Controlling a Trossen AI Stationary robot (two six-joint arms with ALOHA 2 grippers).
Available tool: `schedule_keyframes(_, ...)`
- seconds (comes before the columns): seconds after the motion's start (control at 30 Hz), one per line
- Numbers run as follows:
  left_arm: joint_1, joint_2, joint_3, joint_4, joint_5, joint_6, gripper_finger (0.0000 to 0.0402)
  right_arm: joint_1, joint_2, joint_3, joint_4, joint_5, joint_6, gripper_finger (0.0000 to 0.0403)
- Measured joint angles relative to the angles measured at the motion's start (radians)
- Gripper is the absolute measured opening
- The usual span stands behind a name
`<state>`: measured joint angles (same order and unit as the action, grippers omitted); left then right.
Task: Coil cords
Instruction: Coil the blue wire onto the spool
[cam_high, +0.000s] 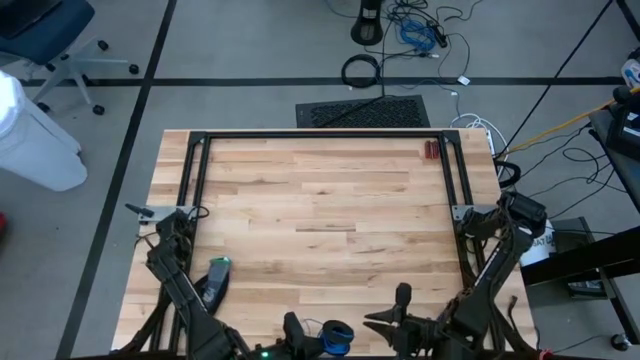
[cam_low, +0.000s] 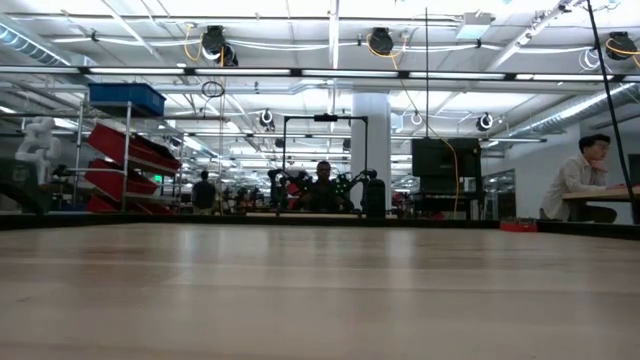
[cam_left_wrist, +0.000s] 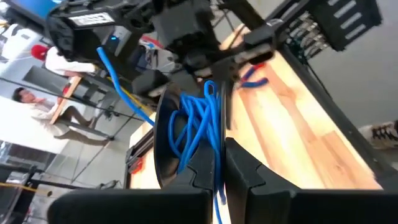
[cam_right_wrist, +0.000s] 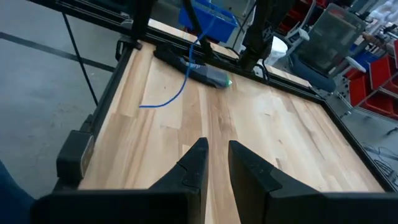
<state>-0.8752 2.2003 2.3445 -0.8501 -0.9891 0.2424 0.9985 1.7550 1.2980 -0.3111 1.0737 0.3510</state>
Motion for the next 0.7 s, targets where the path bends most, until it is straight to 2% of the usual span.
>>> schedule_keyframes(0.13,0.0,0.011,-0.001,-0.019,0.04,0.0,0.0013,0.023,-0.001,0.0,0.072,0.008,-0.086,0.0048)
schedule_keyframes(0.3,-0.004,0.02,-0.001,-0.026,0.077,-0.001,0.0013,0.052,-0.003,0.0,0.339,0.055,-0.363,0.0048)
schedule_keyframes(0.47,-0.007,0.02,-0.001,-0.014,0.098,0.0,0.0013,0.049,-0.003,0.0,0.556,0.049,-0.59,0.0053)
schedule_keyframes(0.57,-0.007,0.02,-0.001,0.006,0.098,0.0,0.0013,0.041,-0.004,0.0,0.619,0.043,-0.652,0.0066)
schedule_keyframes(0.7,-0.007,0.02,-0.001,0.039,0.098,0.014,0.0013,0.02,-0.004,0.0,0.623,-0.002,-0.653,0.0085)
